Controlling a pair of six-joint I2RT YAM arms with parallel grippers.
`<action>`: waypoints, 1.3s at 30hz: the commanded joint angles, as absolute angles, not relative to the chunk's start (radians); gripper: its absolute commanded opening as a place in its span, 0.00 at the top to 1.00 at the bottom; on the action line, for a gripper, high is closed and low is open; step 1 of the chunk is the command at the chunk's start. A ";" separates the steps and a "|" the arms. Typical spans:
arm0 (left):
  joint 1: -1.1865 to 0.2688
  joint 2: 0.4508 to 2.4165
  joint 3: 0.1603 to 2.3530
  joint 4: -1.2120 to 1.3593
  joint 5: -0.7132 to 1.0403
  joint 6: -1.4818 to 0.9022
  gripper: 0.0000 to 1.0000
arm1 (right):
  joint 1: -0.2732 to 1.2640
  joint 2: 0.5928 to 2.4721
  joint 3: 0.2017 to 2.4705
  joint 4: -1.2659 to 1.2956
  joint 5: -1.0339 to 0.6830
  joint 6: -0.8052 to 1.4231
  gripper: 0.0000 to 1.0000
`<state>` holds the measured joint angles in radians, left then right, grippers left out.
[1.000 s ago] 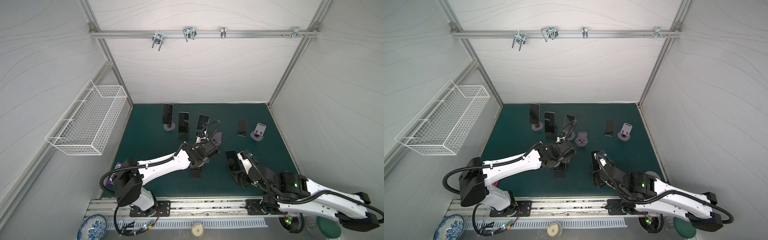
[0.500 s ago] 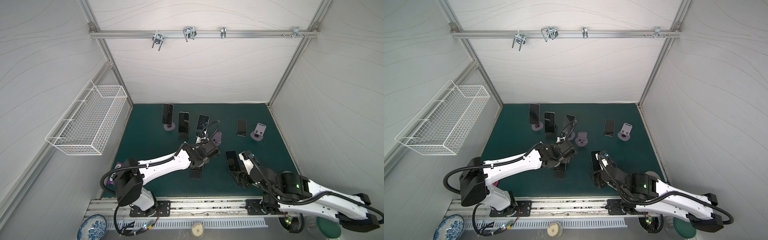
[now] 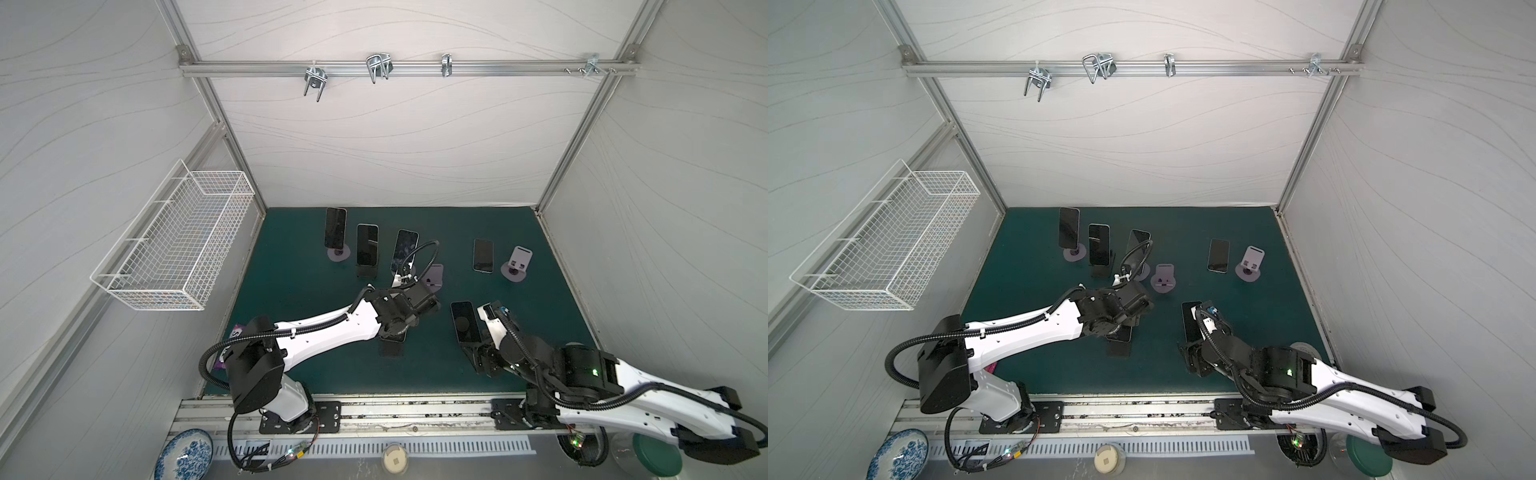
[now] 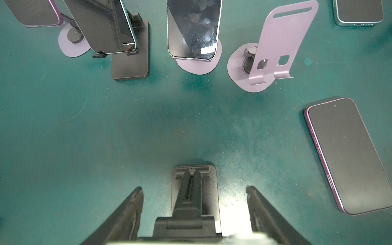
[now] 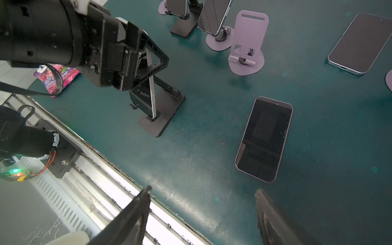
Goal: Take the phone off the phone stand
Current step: 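Lift the white phone up off its black stand with the left gripper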
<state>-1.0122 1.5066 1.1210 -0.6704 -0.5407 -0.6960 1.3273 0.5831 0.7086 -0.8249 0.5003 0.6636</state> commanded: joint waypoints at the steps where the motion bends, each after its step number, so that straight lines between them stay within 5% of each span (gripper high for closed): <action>1: -1.006 1.474 1.115 -0.659 -0.565 -0.713 0.26 | 1.331 0.590 0.710 -0.845 0.508 0.681 0.21; 39: -0.994 1.349 1.079 -0.649 -0.543 -0.690 0.29 | 1.332 0.691 0.754 -0.803 0.487 0.671 0.21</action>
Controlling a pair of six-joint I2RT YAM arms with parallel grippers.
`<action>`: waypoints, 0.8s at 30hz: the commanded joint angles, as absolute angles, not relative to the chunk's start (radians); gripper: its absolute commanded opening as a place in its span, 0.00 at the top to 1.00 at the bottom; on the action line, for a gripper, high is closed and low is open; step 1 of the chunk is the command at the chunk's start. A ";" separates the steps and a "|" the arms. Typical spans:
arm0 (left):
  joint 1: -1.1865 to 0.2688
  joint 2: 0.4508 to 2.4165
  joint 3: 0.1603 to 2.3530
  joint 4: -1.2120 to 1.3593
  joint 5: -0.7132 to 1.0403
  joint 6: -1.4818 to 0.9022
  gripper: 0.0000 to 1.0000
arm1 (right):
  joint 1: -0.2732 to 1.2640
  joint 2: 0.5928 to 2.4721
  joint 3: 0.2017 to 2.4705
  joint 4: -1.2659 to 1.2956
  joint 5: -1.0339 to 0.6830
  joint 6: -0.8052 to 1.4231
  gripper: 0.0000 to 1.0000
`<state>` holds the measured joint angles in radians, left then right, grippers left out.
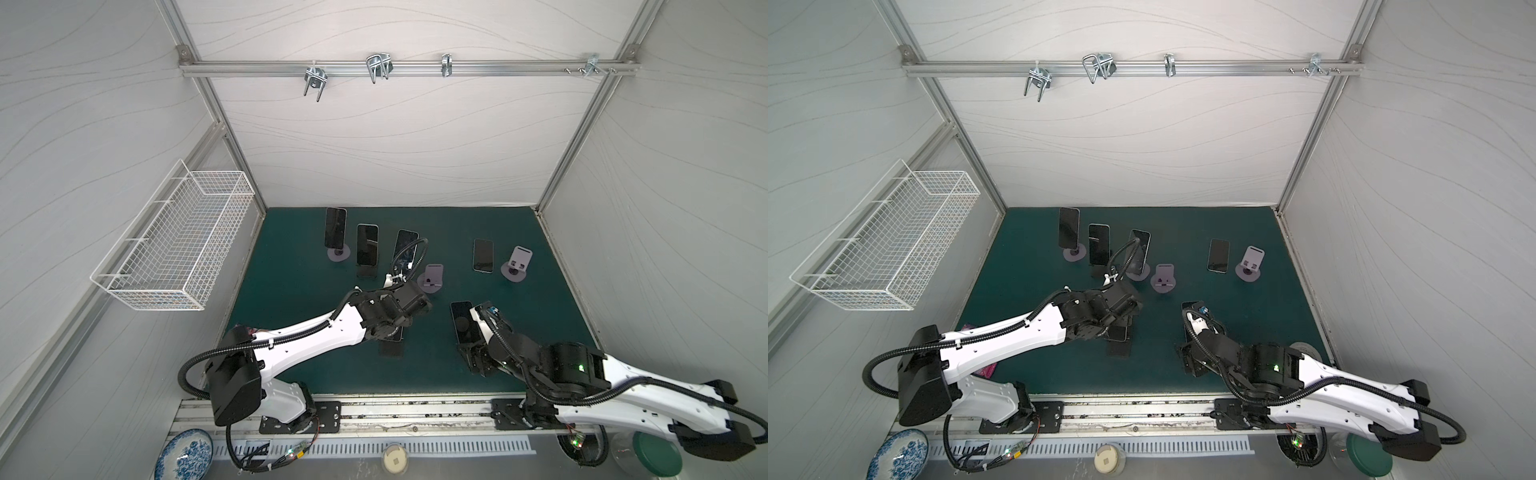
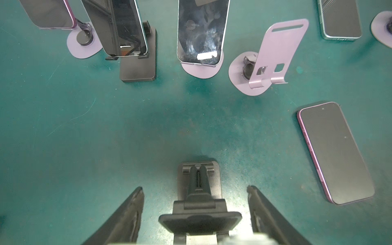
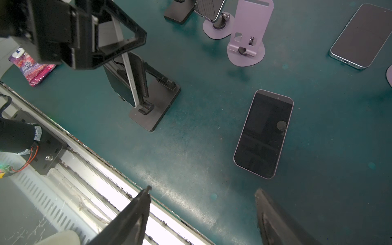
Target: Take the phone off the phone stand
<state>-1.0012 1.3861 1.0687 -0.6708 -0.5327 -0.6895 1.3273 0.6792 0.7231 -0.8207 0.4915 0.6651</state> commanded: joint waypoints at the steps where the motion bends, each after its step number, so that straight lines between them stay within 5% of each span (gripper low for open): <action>1: -0.993 1.342 1.078 -0.648 -0.544 -0.690 0.29 | 1.332 0.699 0.757 -0.799 0.486 0.669 0.21; 24: -0.928 1.088 0.992 -0.757 -0.557 -0.674 0.31 | 1.332 0.875 0.829 -0.682 0.439 0.592 0.21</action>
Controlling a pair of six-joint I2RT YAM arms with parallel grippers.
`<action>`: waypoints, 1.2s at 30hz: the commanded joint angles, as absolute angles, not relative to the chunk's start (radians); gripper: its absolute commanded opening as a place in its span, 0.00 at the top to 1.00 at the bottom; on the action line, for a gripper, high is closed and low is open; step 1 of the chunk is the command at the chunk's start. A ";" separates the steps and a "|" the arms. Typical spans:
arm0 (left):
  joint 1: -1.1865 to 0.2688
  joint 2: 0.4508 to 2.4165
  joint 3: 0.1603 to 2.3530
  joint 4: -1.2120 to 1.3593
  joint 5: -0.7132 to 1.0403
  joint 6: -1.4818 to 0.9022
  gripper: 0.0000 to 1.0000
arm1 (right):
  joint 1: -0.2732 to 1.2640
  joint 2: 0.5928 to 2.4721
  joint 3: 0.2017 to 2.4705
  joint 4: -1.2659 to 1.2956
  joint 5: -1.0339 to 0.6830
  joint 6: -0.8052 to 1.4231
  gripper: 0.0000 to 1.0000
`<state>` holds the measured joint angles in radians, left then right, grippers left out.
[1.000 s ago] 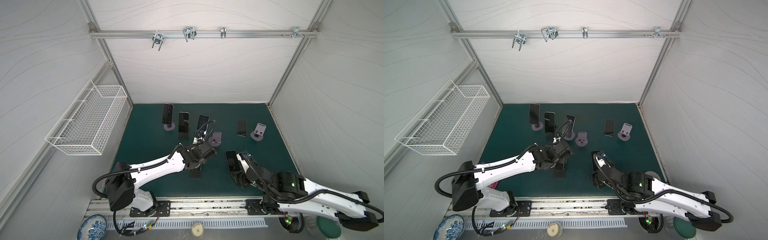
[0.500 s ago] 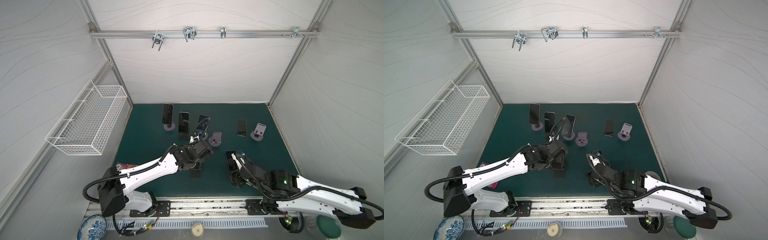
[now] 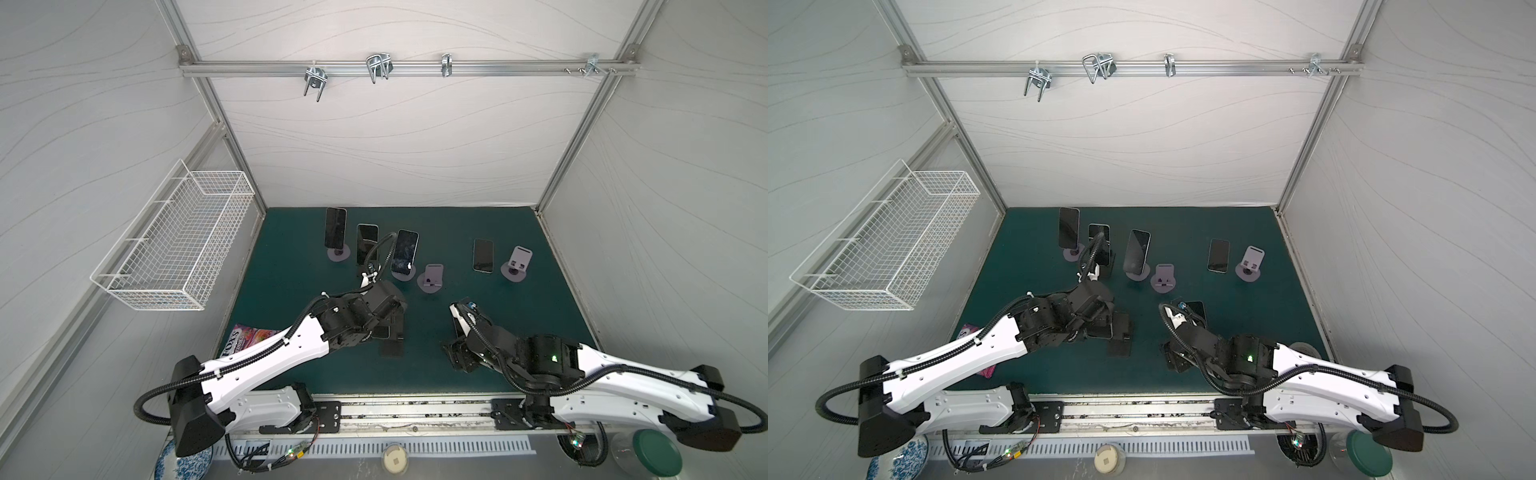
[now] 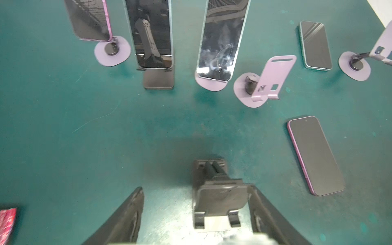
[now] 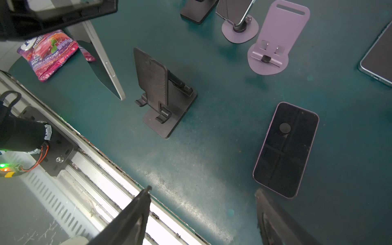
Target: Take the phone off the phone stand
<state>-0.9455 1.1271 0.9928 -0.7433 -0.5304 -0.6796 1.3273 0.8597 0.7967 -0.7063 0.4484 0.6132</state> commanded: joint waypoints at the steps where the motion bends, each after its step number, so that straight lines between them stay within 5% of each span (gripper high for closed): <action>1: -0.921 1.074 0.985 -0.761 -0.558 -0.675 0.31 | 1.332 0.884 0.834 -0.681 0.437 0.588 0.21; 36: -0.709 0.888 0.747 -0.807 -0.436 -0.630 0.32 | 1.332 0.989 0.880 -0.604 0.368 0.582 0.21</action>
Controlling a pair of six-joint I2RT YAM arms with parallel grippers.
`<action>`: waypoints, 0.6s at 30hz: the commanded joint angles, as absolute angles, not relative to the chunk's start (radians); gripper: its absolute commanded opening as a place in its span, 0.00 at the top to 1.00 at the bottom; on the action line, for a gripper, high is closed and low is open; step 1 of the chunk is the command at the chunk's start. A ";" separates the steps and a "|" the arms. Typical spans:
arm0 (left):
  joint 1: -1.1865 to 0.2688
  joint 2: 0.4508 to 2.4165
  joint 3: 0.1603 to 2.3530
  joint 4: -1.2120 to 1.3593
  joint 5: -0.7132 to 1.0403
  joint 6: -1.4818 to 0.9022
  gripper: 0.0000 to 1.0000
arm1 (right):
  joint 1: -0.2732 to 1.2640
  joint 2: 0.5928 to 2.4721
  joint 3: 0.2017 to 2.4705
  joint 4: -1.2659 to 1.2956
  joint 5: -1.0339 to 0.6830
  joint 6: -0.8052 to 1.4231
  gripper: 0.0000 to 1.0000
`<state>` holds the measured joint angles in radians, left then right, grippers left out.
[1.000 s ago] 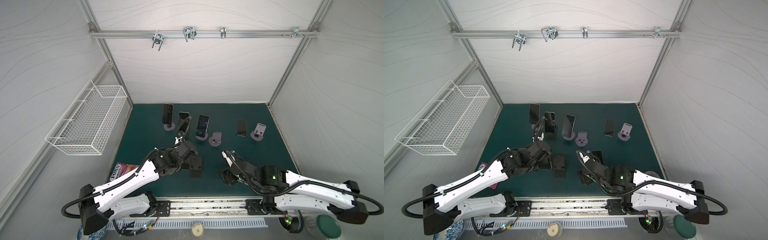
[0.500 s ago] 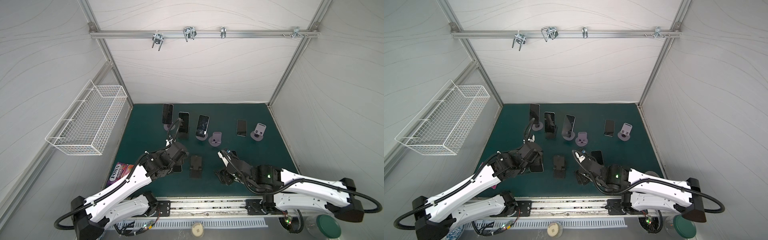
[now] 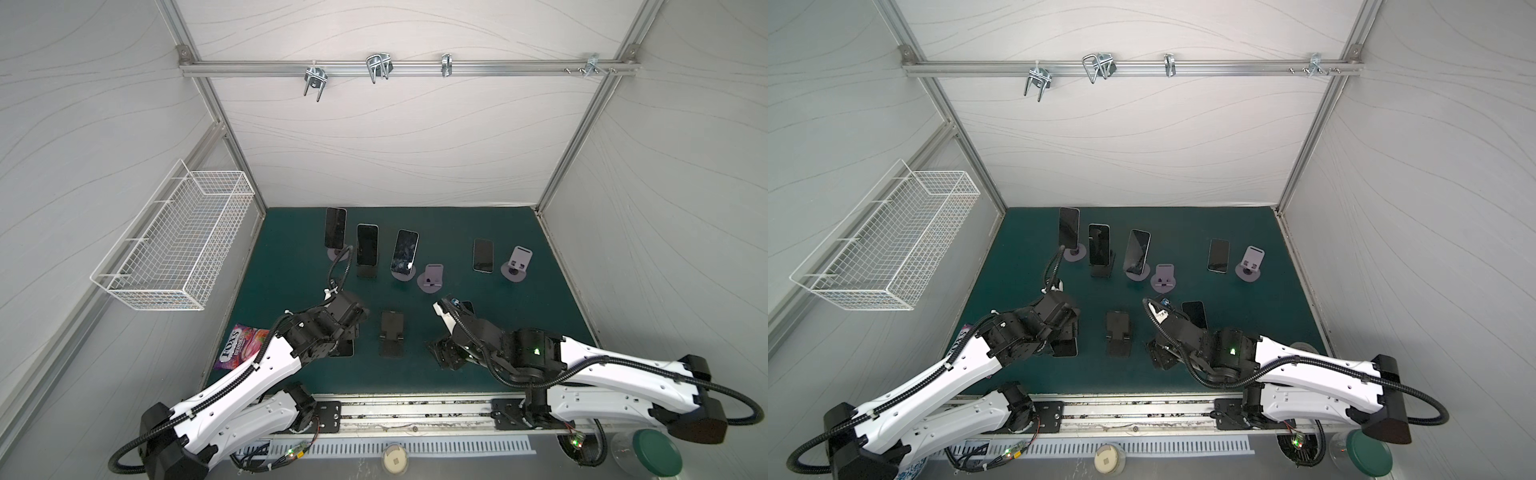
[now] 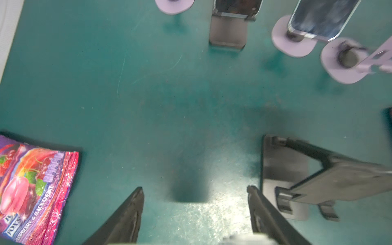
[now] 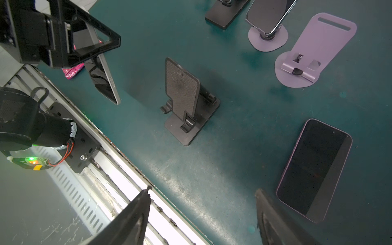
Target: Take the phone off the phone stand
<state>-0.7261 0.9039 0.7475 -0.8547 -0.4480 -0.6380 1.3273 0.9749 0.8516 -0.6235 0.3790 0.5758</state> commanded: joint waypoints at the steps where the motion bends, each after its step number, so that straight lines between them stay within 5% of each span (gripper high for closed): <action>1: -0.703 0.889 0.740 -0.800 -0.429 -0.626 0.32 | 1.332 0.995 0.885 -0.604 0.365 0.583 0.21; 18: -0.636 0.958 0.684 -0.732 -0.365 -0.562 0.32 | 1.332 1.039 0.882 -0.587 0.355 0.580 0.21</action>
<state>-0.6449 0.9524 0.6727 -0.7776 -0.3679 -0.5758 1.3273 1.0389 0.8707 -0.6006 0.3576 0.5758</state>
